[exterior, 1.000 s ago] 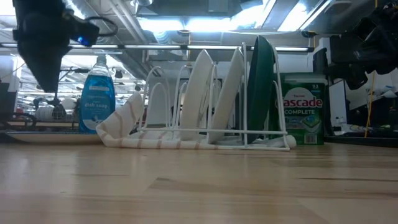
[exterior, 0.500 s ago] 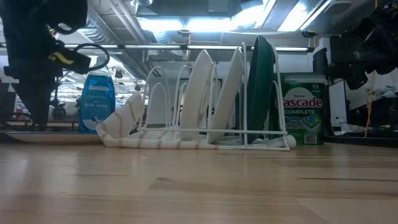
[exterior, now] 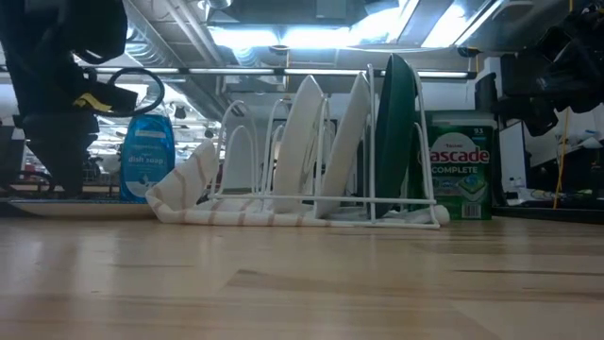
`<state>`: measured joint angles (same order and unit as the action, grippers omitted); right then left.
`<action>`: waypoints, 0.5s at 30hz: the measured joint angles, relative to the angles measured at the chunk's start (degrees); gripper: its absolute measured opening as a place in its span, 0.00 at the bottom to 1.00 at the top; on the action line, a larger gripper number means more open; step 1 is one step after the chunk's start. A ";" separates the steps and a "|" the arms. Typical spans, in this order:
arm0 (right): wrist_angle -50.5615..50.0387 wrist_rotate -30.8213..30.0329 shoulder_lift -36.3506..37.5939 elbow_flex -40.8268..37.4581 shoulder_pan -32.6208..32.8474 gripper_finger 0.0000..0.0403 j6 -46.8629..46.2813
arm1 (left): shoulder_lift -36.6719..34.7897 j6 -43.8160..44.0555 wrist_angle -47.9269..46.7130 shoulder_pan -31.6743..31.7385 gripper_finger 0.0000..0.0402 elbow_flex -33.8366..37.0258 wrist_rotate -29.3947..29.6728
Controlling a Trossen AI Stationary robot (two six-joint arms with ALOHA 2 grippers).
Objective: Sort dishes
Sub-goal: Put the blue patterned plate into the dish rack
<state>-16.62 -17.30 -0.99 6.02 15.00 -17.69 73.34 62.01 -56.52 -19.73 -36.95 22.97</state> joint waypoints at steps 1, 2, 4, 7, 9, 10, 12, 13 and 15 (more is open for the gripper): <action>-0.01 -0.01 -0.01 0.00 0.00 0.46 0.00 | 0.00 -0.96 0.50 0.00 0.50 0.00 0.18; 0.00 0.00 -0.01 0.00 0.00 0.46 0.00 | 0.00 -1.51 0.96 0.00 0.50 0.00 0.46; -0.01 0.00 0.02 0.00 0.00 0.46 0.00 | 0.00 -2.48 1.60 0.00 0.50 0.00 1.54; 0.00 0.00 0.00 0.00 0.00 0.46 0.00 | 0.05 -4.09 3.90 0.00 0.50 0.00 2.71; -0.01 0.00 -0.01 0.00 0.00 0.46 0.00 | 0.53 -5.82 5.11 0.00 0.50 0.00 3.15; 0.01 0.00 0.01 0.00 -0.01 0.46 0.00 | 0.95 -6.78 5.73 0.00 0.50 0.00 3.24; 0.00 -0.01 0.00 0.00 0.00 0.46 0.00 | 1.88 -8.00 6.35 0.00 0.50 0.00 3.64; 0.00 -0.01 0.00 0.00 0.00 0.46 0.00 | 2.49 -8.30 6.74 0.00 0.50 0.00 3.90; -0.01 0.00 0.00 0.00 0.00 0.46 0.00 | 3.60 -8.47 6.58 0.00 0.50 0.00 4.73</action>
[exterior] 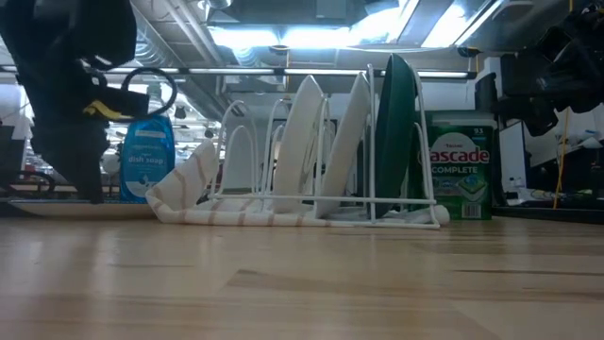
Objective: Sort dishes
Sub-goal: Put the blue patterned plate into the dish rack
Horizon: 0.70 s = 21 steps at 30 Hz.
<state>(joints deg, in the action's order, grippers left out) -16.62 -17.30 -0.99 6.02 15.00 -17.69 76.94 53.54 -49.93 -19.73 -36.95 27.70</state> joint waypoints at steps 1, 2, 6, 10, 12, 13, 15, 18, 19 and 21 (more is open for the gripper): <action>0.00 0.00 0.01 0.00 -0.02 0.46 0.00 | 0.64 0.00 -0.01 0.00 0.50 0.00 0.58; 0.00 0.00 0.02 0.00 0.00 0.46 0.00 | 1.25 0.04 0.07 0.00 0.50 0.00 1.34; 0.02 -0.02 0.02 0.00 0.00 0.46 0.00 | 3.96 -0.20 0.05 0.00 0.50 0.00 3.14; 0.00 -0.01 0.02 0.00 0.00 0.46 0.00 | 6.83 -1.49 0.05 0.00 0.50 0.00 3.67; 0.00 0.00 0.02 0.00 0.00 0.46 0.00 | 8.25 -1.24 0.07 0.00 0.50 0.00 4.77; 0.00 0.00 0.01 0.00 0.00 0.46 0.00 | 8.98 -1.06 0.07 0.00 0.50 0.00 5.43; 0.00 0.00 0.00 0.00 0.00 0.46 0.00 | 10.38 -1.06 0.22 0.00 0.50 -0.02 7.27; 0.00 0.00 0.00 0.00 0.00 0.46 0.00 | 12.48 -1.07 0.18 -0.09 0.50 -0.15 9.98; 0.01 0.00 0.01 0.00 -0.01 0.46 0.00 | 13.18 -1.10 0.11 -0.15 0.50 -0.25 10.62; 0.00 0.00 0.02 0.00 0.00 0.46 0.00 | 14.53 -1.11 -0.02 -0.15 0.50 -0.28 11.51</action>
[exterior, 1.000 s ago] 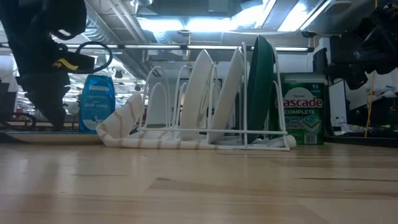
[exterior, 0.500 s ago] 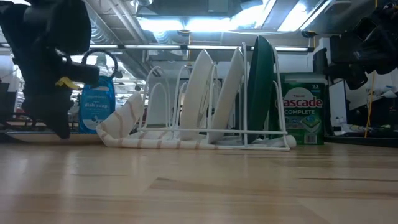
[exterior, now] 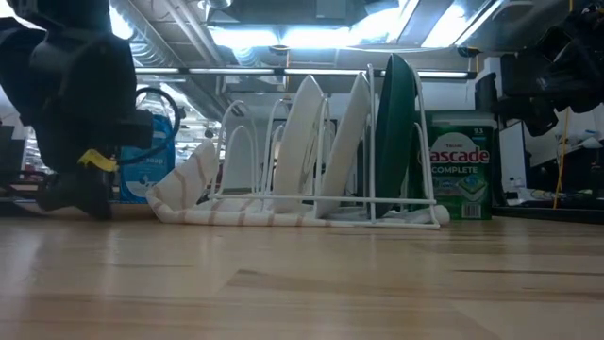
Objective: Sort dishes
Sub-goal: Put the blue patterned plate into the dish rack
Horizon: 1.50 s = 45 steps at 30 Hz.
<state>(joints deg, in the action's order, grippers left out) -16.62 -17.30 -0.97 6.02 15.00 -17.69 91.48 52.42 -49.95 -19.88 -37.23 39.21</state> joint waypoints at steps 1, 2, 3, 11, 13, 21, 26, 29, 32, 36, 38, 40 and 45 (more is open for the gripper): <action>0.00 0.00 -0.02 0.00 -0.02 0.46 0.00 | 0.51 0.02 0.00 0.00 0.50 -0.04 0.21; 0.02 0.00 -0.02 0.00 0.00 0.46 0.00 | 1.09 0.04 0.01 0.00 0.50 -0.05 0.40; 0.01 0.00 -0.02 0.00 0.00 0.46 0.00 | 1.45 0.04 0.06 0.00 0.50 -0.04 0.50; 0.02 0.00 -0.01 0.00 0.00 0.46 0.00 | 2.23 0.03 0.77 0.06 0.50 0.07 0.85; 0.00 0.00 -0.02 0.00 -0.02 0.46 0.00 | 2.27 0.04 0.98 0.07 0.48 0.10 0.75; 0.00 0.00 0.00 0.00 -0.01 0.46 0.00 | 2.43 0.05 3.21 0.07 0.20 0.22 -0.26; 0.00 0.00 0.00 0.00 0.00 0.46 0.00 | 2.67 -0.48 5.25 0.21 0.04 0.44 1.86; 0.02 0.00 -0.02 0.00 -0.02 0.46 0.00 | 2.65 1.60 5.40 0.19 0.05 0.44 1.78; 0.00 0.00 0.00 0.00 0.00 0.46 0.00 | 2.63 4.64 4.65 0.15 0.04 -0.17 1.07; 0.01 0.00 0.00 0.00 -0.01 0.46 0.00 | 2.62 7.25 0.52 0.15 0.04 -3.03 -0.12; 0.00 0.00 -0.02 0.00 -0.02 0.46 0.00 | 2.61 7.98 -2.05 0.11 0.03 -4.82 -0.91; 0.00 0.00 -0.02 0.00 -0.02 0.46 0.00 | 2.61 9.10 -5.16 0.11 0.02 -7.11 -1.32; 0.01 0.00 -0.01 0.00 -0.01 0.46 0.00 | 2.54 11.90 -12.95 -0.01 0.00 -12.48 -2.60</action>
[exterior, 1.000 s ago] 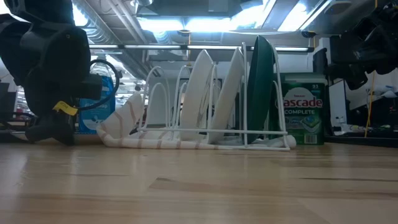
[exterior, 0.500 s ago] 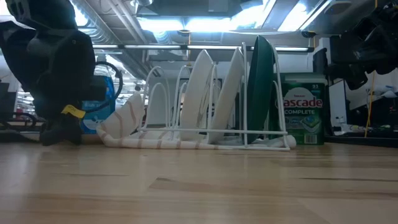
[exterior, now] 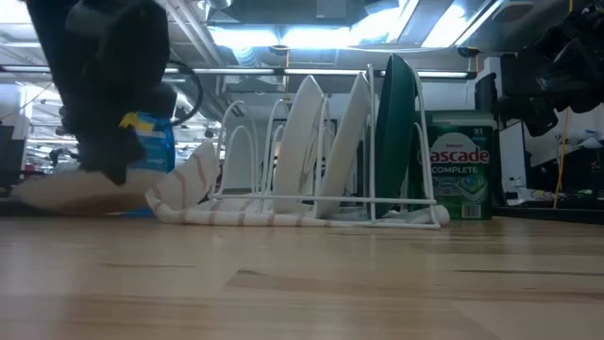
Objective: Sort dishes
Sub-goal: Put the blue patterned plate into the dish rack
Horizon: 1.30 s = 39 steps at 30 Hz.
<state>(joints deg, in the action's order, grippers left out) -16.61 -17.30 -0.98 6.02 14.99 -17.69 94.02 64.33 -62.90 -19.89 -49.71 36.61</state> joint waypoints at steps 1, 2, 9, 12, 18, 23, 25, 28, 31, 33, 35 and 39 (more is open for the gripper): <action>0.01 0.00 -0.01 0.00 -0.01 0.46 0.00 | 0.00 0.61 -1.54 -0.07 0.00 -0.97 -0.33; 0.01 0.00 -0.01 0.00 0.01 0.46 0.00 | 0.00 1.41 -2.77 -0.21 0.00 -1.91 -0.47; -0.01 0.00 -0.01 0.00 0.00 0.46 0.00 | -0.02 7.48 -9.34 -1.87 0.01 -7.42 -0.66; -0.01 0.00 -0.01 0.00 -0.01 0.46 0.00 | -0.07 10.72 -11.16 -2.64 0.01 -8.94 -0.64; 0.00 0.00 0.01 0.00 0.01 0.46 0.00 | -1.46 18.87 -11.78 -4.54 0.01 -9.99 -0.50; -0.01 0.00 -0.01 0.00 -0.01 0.46 0.00 | -4.47 27.03 -12.13 -6.11 0.00 -9.99 -0.20; -0.01 0.00 0.00 0.00 -0.01 0.46 0.00 | -5.69 29.38 -12.14 -6.69 0.00 -9.99 -0.08; -0.01 0.00 0.00 0.00 -0.01 0.46 0.00 | -7.70 32.44 -12.07 -7.37 0.00 -9.99 0.06; 0.00 0.00 0.00 0.00 0.00 0.46 0.00 | -9.72 35.07 -12.04 -7.97 0.00 -9.99 0.27; 0.00 0.00 0.00 0.00 0.00 0.46 0.00 | -11.13 36.57 -11.99 -8.30 0.00 -9.99 0.69; -0.01 0.00 0.01 0.00 0.00 0.46 0.00 | -12.73 37.85 -11.95 -8.42 0.00 -10.01 1.24; 0.01 0.00 0.00 0.00 0.01 0.46 0.00 | -15.51 39.15 -11.52 -8.65 0.00 -10.01 3.38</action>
<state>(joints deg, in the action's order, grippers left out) -16.61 -17.30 -0.98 6.02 15.00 -17.69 78.50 103.48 -74.42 -28.53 -59.72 39.99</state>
